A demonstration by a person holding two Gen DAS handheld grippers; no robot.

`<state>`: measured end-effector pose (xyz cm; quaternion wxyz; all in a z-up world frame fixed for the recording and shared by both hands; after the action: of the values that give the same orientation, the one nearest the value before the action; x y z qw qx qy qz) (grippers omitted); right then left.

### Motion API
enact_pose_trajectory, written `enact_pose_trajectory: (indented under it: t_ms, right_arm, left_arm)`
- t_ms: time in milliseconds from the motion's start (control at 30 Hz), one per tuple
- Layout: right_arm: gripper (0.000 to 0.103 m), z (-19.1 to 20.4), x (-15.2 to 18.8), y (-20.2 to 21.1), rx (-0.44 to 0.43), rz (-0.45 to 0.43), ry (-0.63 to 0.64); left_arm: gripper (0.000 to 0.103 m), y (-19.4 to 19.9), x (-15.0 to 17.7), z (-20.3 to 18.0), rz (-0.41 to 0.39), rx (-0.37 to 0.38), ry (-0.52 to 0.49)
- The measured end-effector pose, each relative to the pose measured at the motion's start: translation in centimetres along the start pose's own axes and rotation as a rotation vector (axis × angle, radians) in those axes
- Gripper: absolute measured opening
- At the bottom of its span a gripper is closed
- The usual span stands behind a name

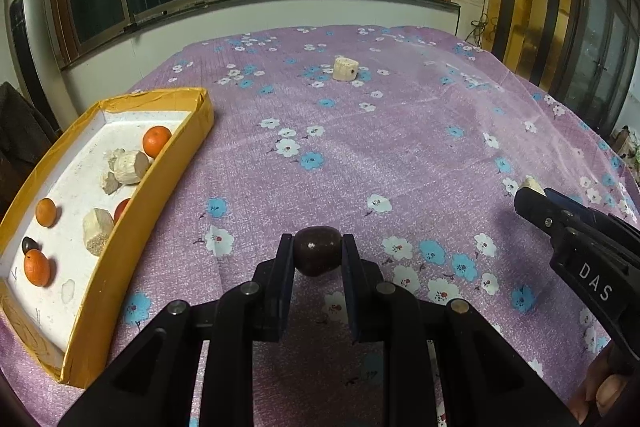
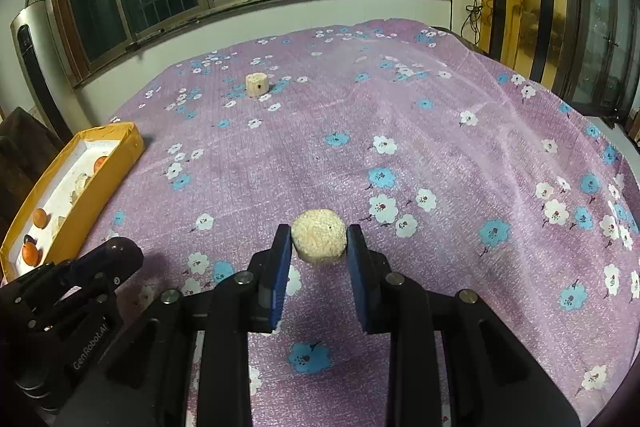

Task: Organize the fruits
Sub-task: 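Grasp a cream piece with the right tool while the left tool grasps the dark date, then lift the dark date and cream piece off the cloth with both tools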

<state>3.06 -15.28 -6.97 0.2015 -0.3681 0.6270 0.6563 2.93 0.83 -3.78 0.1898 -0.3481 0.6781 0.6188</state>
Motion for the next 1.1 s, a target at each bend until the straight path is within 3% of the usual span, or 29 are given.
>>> enact_pose_trajectory:
  t_ms: [367, 1100]
  right_arm:
    - [0.029, 0.1, 0.0, 0.6, 0.014, -0.021, 0.003]
    - [0.029, 0.4, -0.1, 1.1, -0.022, -0.065, 0.025]
  left_arm:
    - [0.021, 1.3, -0.1, 0.0, -0.080, -0.033, 0.004]
    - [0.021, 1.2, -0.4, 1.0, -0.103, -0.136, 0.050]
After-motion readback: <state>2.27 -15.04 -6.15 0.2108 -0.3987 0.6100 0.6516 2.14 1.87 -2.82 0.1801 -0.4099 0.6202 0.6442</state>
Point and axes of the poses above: each gripper's, at about its wrist camera, not at the fingertips, and y roughly against the way its jaws point, z to its left, x to its underside, the point moved 2 cm from there along -y, roughly the way its jaws point, and after that the axes turned 15 degrees about y, right-handed, at the moved point
